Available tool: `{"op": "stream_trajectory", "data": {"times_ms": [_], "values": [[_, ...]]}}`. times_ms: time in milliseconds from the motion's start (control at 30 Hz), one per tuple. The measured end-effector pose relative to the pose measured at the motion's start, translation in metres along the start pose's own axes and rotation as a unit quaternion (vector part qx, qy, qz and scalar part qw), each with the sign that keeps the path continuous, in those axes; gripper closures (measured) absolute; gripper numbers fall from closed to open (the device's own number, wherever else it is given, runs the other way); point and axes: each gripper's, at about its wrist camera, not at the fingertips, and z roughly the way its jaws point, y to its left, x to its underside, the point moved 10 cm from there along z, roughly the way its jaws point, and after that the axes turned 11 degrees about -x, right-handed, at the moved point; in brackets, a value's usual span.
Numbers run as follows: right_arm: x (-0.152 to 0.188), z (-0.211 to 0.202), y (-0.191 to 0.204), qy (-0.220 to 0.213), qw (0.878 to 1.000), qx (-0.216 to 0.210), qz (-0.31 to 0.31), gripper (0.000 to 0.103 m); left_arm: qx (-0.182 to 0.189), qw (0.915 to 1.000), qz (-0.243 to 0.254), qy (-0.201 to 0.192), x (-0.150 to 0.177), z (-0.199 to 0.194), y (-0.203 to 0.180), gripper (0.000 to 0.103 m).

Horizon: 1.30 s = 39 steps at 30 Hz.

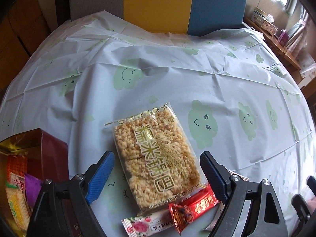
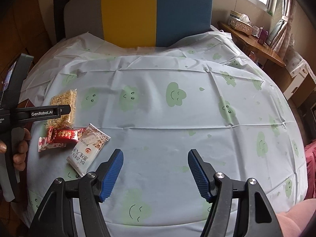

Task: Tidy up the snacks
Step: 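Grasp the clear puffed-rice cracker bag with the left tool and lift it, then grasp the small red candy with the right tool while the left tool holds the puffed-rice bag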

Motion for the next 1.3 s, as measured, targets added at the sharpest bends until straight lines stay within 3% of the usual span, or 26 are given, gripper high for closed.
{"op": "stream_trajectory", "data": {"times_ms": [133, 167, 300, 633, 800, 933, 1133, 1300], "values": [[0.001, 0.002, 0.002, 0.005, 1.000, 0.000, -0.006, 0.034, -0.007, 1.0000, 0.006, 0.001, -0.003, 0.009, -0.003, 0.018], [0.002, 0.003, 0.002, 0.006, 1.000, 0.001, -0.006, 0.034, -0.011, 0.9998, 0.013, -0.005, -0.004, 0.010, -0.004, 0.022], [0.003, 0.004, 0.000, 0.009, 1.000, 0.003, -0.005, 0.034, -0.018, 0.9989, 0.027, -0.035, -0.008, 0.004, -0.003, 0.024], [0.006, 0.009, -0.004, 0.020, 1.000, 0.013, -0.006, 0.034, 0.007, 0.9941, 0.038, -0.102, 0.004, -0.062, 0.006, 0.024], [0.008, 0.010, -0.007, 0.023, 0.999, 0.021, -0.004, 0.034, 0.033, 0.9908, 0.061, -0.116, 0.046, -0.092, 0.002, 0.024], [0.008, 0.009, -0.010, 0.023, 0.999, 0.028, -0.001, 0.034, 0.050, 0.9867, 0.103, -0.116, 0.100, -0.105, -0.011, 0.024], [0.011, 0.009, -0.013, 0.025, 0.999, 0.037, 0.002, 0.034, 0.046, 0.9731, 0.184, -0.131, 0.172, -0.114, -0.027, 0.024], [0.013, 0.011, -0.018, 0.031, 0.998, 0.049, 0.003, 0.034, 0.057, 0.9754, 0.187, -0.101, 0.212, -0.100, -0.024, 0.024]]}}
